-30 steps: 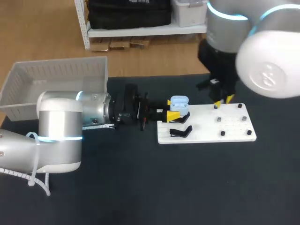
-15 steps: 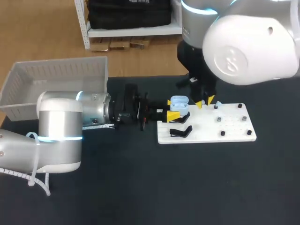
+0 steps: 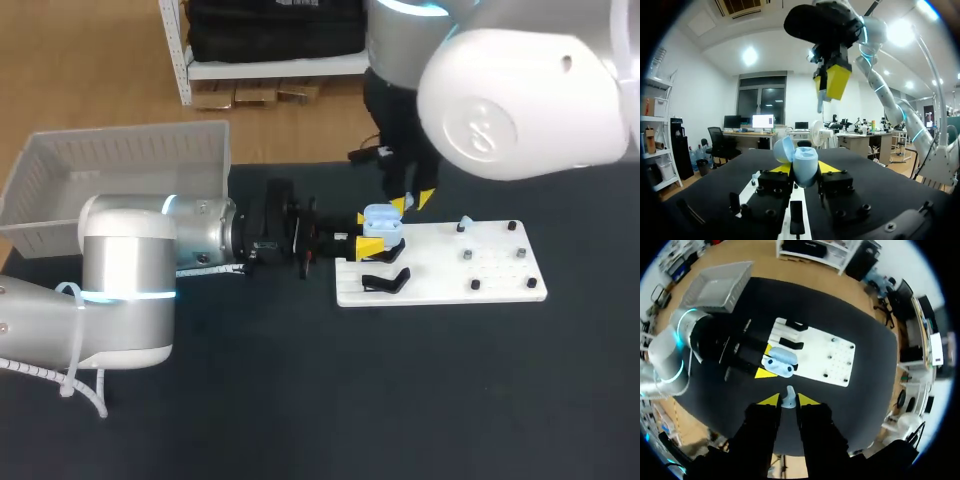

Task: Pick up each earbud case from the left stands, insert the matching earbuds, close the lid, and place the case in the box.

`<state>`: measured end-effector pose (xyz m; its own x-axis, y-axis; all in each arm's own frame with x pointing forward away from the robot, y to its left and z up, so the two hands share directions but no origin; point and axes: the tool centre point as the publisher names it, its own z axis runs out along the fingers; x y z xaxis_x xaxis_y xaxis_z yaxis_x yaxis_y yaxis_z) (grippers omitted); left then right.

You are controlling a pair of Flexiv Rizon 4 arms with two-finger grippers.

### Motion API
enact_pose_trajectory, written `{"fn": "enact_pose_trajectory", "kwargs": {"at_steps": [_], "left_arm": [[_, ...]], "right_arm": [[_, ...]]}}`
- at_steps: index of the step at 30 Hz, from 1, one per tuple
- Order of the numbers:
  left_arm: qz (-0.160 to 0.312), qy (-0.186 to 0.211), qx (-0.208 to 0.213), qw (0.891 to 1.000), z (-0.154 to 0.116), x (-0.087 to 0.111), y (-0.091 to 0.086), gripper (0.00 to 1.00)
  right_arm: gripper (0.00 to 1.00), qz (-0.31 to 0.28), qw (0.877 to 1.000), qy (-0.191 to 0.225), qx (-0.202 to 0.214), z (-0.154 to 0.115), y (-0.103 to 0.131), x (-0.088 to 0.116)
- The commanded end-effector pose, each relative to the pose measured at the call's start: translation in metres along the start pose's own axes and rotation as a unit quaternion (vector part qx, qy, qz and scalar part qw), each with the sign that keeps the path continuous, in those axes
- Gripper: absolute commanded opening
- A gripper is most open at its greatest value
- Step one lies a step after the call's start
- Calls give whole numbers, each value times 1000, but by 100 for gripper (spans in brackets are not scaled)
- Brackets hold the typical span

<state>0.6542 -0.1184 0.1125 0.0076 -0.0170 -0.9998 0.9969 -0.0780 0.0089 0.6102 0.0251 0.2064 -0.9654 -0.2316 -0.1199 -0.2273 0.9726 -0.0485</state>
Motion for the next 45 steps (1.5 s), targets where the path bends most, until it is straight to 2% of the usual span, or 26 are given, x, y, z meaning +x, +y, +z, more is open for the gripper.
{"fn": "enact_pose_trajectory", "kwargs": {"at_steps": [1,5,8,24,31,35,40,45], "left_arm": [[2,-1,-3,1000,1,1,-1,0],[2,-1,-3,1000,1,1,-1,0],[2,-1,-3,1000,1,1,-1,0],[2,-1,-3,1000,1,1,-1,0],[2,-1,-3,1000,1,1,-1,0],[2,-1,-3,1000,1,1,-1,0],[2,-1,-3,1000,1,1,-1,0],[2,-1,-3,1000,1,1,-1,0]], "right_arm": [[0,144,986,87,-9,9,12,-10],[0,185,980,72,-23,13,10,-15],[0,200,976,86,-28,20,1,-11],[0,200,976,86,-28,21,-3,-8],[0,259,961,90,-41,24,3,-16],[0,302,947,104,-42,25,0,-20],[0,321,940,113,-34,26,2,-23],[0,337,934,122,-9,30,4,-25]]}}
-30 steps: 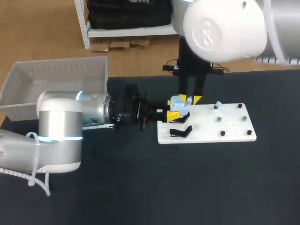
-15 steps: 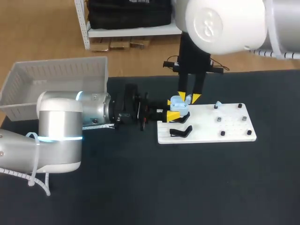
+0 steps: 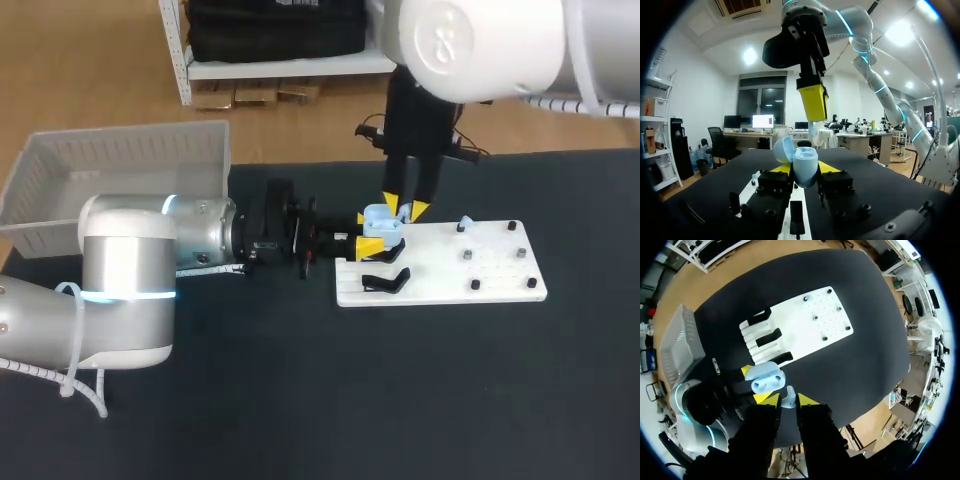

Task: Pick up each earbud case from the left stands, insert the matching earbuds, close the lid, and place the case in the box.

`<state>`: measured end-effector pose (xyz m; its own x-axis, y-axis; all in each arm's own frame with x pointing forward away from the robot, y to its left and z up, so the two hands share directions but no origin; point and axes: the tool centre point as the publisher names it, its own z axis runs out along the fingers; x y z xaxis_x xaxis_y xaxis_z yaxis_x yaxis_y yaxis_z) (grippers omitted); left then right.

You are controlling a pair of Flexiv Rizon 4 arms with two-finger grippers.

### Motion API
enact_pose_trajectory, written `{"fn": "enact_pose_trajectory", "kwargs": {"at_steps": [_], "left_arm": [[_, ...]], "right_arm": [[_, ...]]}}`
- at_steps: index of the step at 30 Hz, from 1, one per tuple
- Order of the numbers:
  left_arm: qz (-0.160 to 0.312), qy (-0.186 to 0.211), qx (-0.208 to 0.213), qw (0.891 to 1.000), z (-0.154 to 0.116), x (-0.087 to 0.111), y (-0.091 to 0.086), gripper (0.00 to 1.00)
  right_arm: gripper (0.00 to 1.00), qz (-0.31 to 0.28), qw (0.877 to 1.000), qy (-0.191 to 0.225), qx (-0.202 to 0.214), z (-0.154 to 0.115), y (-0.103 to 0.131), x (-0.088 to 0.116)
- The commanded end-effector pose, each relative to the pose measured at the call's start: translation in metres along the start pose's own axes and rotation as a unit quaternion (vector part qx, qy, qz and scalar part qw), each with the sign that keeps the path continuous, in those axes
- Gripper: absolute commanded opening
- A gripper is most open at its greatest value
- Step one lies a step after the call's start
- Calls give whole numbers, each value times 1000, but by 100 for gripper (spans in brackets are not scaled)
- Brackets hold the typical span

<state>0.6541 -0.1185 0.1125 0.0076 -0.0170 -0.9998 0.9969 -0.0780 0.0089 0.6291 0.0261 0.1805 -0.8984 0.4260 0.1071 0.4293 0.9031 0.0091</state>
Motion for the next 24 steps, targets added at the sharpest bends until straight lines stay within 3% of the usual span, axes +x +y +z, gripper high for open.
{"fn": "enact_pose_trajectory", "kwargs": {"at_steps": [1,17,24], "left_arm": [[2,-1,-3,1000,1,1,-1,0],[2,-1,-3,1000,1,1,-1,0],[2,-1,-3,1000,1,1,-1,0]], "right_arm": [[0,15,1000,1,21,1,11,-5],[0,23,1000,-2,17,1,12,-6],[0,56,998,14,3,1,21,-8]]}}
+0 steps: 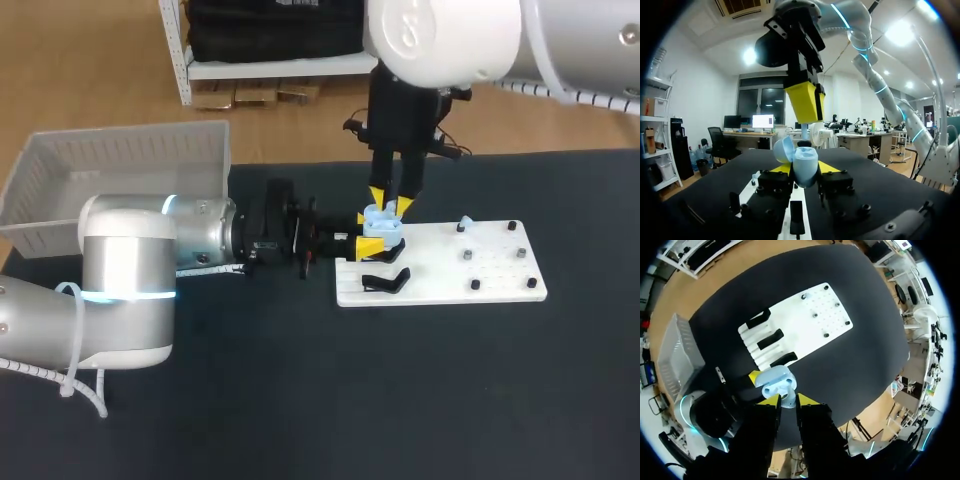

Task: Pick up each earbud case from the left stands, insert the matching earbuds, close the lid, and place the case in the box.

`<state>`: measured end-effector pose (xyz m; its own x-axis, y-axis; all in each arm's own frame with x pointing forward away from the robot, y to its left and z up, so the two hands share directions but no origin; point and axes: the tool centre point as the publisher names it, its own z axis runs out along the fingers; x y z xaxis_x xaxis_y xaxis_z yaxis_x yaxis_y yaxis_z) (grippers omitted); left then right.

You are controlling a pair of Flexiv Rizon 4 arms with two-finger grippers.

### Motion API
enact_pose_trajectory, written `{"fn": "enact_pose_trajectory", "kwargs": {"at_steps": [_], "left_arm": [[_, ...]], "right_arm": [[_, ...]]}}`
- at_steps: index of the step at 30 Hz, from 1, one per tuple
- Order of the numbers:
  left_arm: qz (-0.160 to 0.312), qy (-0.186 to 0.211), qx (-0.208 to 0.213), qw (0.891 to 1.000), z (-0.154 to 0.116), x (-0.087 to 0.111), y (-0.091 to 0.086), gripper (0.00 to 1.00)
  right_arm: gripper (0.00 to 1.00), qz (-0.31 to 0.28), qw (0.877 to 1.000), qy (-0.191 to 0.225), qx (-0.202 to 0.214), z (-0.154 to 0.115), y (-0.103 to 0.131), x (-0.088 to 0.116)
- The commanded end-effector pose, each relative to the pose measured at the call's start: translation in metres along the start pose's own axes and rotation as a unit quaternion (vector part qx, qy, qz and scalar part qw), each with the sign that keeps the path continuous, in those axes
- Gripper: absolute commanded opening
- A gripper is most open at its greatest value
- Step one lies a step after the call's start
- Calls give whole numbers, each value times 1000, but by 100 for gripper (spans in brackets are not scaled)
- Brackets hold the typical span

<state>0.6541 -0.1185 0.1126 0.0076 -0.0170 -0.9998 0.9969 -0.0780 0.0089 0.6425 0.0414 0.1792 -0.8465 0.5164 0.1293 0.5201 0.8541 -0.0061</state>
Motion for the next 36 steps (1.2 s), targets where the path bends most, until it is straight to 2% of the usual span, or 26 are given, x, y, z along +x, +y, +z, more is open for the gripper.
{"fn": "enact_pose_trajectory", "kwargs": {"at_steps": [1,36], "left_arm": [[2,-1,-3,1000,0,1,-1,0],[2,-1,-3,1000,0,1,-1,0]], "right_arm": [[0,11,1000,5,0,0,2,-2],[0,50,999,12,4,10,2,-3]]}}
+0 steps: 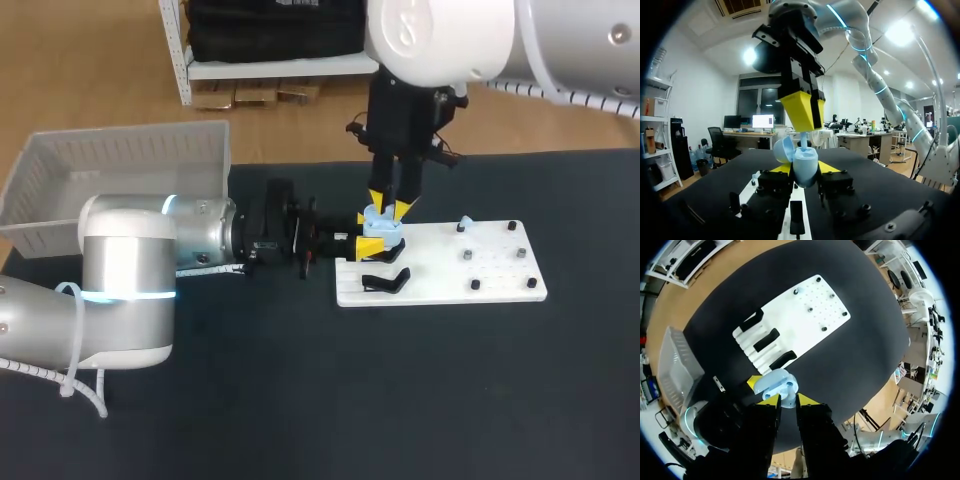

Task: Pick up each earbud case from the left stands, insert the matching earbuds, close the lid, and place the case in the box.

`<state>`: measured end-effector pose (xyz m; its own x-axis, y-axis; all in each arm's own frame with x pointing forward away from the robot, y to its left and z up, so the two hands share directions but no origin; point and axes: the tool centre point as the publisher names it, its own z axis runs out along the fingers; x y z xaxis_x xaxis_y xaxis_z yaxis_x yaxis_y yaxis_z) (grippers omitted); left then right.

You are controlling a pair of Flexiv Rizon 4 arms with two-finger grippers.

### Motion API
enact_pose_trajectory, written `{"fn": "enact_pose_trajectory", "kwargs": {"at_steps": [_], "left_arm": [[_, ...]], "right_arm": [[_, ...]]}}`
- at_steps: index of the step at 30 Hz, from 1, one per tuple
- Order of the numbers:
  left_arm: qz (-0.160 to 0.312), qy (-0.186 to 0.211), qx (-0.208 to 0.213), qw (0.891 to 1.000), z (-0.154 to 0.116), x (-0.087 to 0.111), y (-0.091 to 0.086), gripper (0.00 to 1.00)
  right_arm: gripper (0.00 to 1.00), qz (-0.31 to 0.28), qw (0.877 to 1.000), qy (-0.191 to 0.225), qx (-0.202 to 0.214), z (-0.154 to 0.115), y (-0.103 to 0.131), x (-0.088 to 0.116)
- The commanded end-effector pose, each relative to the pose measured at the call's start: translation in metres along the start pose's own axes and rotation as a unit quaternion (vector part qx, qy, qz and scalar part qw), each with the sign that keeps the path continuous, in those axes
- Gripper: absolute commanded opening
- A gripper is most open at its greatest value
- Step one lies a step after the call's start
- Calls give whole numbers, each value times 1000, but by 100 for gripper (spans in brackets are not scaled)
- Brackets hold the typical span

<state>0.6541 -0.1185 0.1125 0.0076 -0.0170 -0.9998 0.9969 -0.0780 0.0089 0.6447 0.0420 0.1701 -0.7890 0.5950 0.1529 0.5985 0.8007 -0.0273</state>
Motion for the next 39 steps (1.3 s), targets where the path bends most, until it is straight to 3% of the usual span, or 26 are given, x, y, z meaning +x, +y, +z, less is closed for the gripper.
{"fn": "enact_pose_trajectory", "kwargs": {"at_steps": [1,35,39], "left_arm": [[2,-1,-3,1000,1,1,-1,0],[2,-1,-3,1000,1,1,-1,0],[2,-1,-3,1000,1,1,-1,0]], "right_arm": [[0,2,1000,0,0,1,0,-1],[0,7,1000,0,19,16,2,-3],[49,10,1000,3,14,14,1,-1]]}}
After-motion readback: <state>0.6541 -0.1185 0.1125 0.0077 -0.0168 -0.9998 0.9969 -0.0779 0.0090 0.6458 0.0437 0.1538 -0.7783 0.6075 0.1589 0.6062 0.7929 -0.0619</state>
